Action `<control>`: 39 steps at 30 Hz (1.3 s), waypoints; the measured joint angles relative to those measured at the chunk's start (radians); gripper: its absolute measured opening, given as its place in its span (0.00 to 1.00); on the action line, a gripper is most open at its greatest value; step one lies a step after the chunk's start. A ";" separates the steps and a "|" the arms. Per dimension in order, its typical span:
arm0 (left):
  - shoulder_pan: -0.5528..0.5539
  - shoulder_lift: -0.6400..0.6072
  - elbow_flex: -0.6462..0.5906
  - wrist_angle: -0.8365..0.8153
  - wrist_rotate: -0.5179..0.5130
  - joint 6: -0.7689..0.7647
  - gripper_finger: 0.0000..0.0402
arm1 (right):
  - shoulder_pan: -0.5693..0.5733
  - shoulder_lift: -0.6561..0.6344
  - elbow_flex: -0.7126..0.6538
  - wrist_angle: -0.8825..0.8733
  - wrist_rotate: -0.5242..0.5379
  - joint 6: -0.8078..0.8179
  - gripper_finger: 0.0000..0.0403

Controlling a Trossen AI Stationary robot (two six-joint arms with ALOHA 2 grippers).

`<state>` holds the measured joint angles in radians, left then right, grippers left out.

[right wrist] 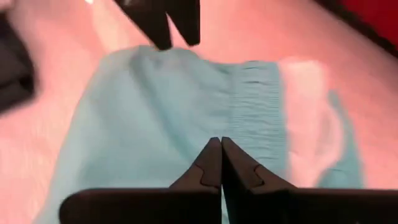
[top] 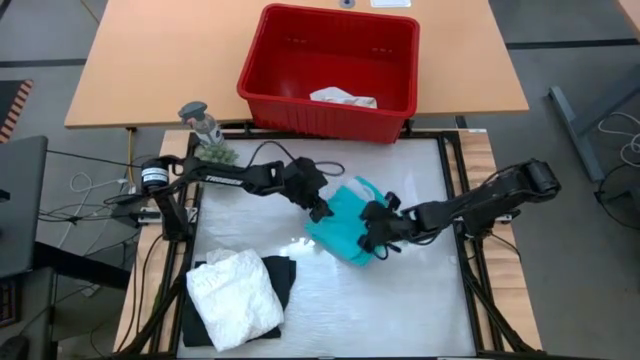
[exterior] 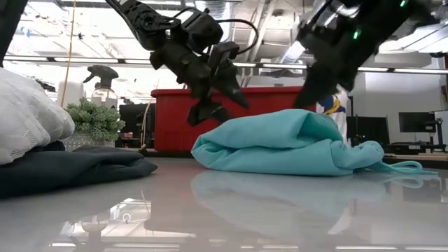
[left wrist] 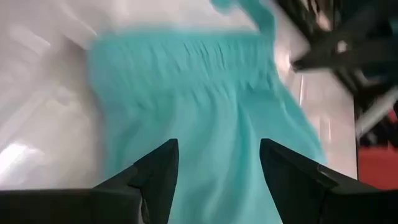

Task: Fold Laundry from Bin
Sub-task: Fold the blue shorts, then stack the blue shorts on top of the white dress

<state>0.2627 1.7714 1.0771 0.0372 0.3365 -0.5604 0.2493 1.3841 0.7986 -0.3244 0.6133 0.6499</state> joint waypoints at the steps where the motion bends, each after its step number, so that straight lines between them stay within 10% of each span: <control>1: 0.012 -0.001 0.002 0.010 -0.005 -0.013 0.53 | 0.003 -0.019 0.000 -0.027 0.017 0.027 0.06; 15: 0.093 0.001 0.000 0.024 0.101 -0.079 0.54 | 0.033 0.171 -0.002 -0.235 0.041 0.240 0.06; 27: 0.099 0.061 0.005 -0.019 0.032 -0.108 0.83 | 0.030 0.201 -0.002 -0.172 0.016 0.216 0.06; 39: 0.092 0.182 0.009 0.097 0.160 -0.168 0.85 | 0.037 0.201 -0.002 -0.158 0.010 0.209 0.06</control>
<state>0.3551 1.9531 1.0859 0.1344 0.4966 -0.7280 0.2866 1.5856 0.7971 -0.4820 0.6232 0.8586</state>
